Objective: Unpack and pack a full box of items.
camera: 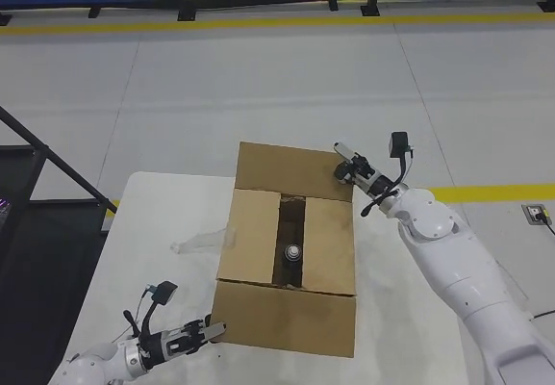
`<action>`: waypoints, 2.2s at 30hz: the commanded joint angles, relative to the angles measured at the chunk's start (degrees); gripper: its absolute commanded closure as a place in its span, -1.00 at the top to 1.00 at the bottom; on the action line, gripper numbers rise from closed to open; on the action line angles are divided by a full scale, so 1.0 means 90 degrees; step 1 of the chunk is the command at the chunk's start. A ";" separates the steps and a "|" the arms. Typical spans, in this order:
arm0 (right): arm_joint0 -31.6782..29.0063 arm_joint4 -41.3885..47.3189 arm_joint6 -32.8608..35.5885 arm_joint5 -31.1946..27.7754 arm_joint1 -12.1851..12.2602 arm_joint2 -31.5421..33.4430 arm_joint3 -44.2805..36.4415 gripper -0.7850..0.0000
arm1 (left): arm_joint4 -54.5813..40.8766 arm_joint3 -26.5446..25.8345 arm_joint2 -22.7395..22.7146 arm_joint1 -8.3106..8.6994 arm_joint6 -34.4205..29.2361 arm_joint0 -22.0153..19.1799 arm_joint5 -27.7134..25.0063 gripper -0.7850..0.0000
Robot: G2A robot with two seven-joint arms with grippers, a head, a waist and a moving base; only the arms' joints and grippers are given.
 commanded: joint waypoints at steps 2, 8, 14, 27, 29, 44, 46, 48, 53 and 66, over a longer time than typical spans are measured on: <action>0.0049 -0.0040 0.0140 0.0175 -0.0042 -0.0023 0.0083 1.00 | 0.0042 0.0058 0.0010 0.0033 0.0014 -0.0020 -0.0014 -0.04; 0.0132 -0.0012 0.0212 0.0193 -0.0130 0.0005 0.0310 1.00 | 0.0412 0.0053 -0.0020 0.0077 0.0248 0.0038 -0.0131 1.00; 0.0235 0.0004 0.0230 0.0199 -0.0240 0.0003 0.0617 1.00 | 0.0660 -0.0018 -0.0197 0.0125 0.0622 0.0212 -0.0195 1.00; 0.0609 -0.0208 0.0378 0.0646 -0.0529 -0.0156 0.1432 1.00 | 0.1692 -0.0253 -0.0267 0.0165 0.1566 0.0489 -0.0113 1.00; 0.0622 -0.0166 0.0256 0.0453 -0.0557 -0.0109 0.1506 1.00 | 0.1700 -0.0277 -0.0265 0.0169 0.1678 0.0498 -0.0183 1.00; 0.0134 -0.0438 0.1894 -0.0471 -0.0483 -0.0026 0.0009 1.00 | 0.1198 -0.0669 -0.0774 0.0173 0.3184 0.0926 -0.0874 1.00; 0.0038 -0.0743 0.1931 -0.0223 -0.0486 -0.0140 -0.0310 1.00 | 0.1375 -0.0806 -0.0840 0.0148 0.3579 0.1054 -0.0913 1.00; -0.0047 -0.0998 0.1910 0.0059 -0.0483 -0.0216 -0.0556 1.00 | 0.1489 -0.0899 -0.0899 0.0123 0.3955 0.1157 -0.0931 1.00; -0.0175 -0.1496 0.1953 0.0901 -0.0472 -0.0339 -0.0883 1.00 | 0.1678 -0.1034 -0.0825 0.0059 0.4557 0.1300 -0.0959 1.00; -0.0098 -0.1324 0.2421 0.1234 -0.0671 -0.0547 -0.0612 1.00 | 0.2223 -0.1088 -0.0587 -0.0010 0.4934 0.1214 -0.0851 1.00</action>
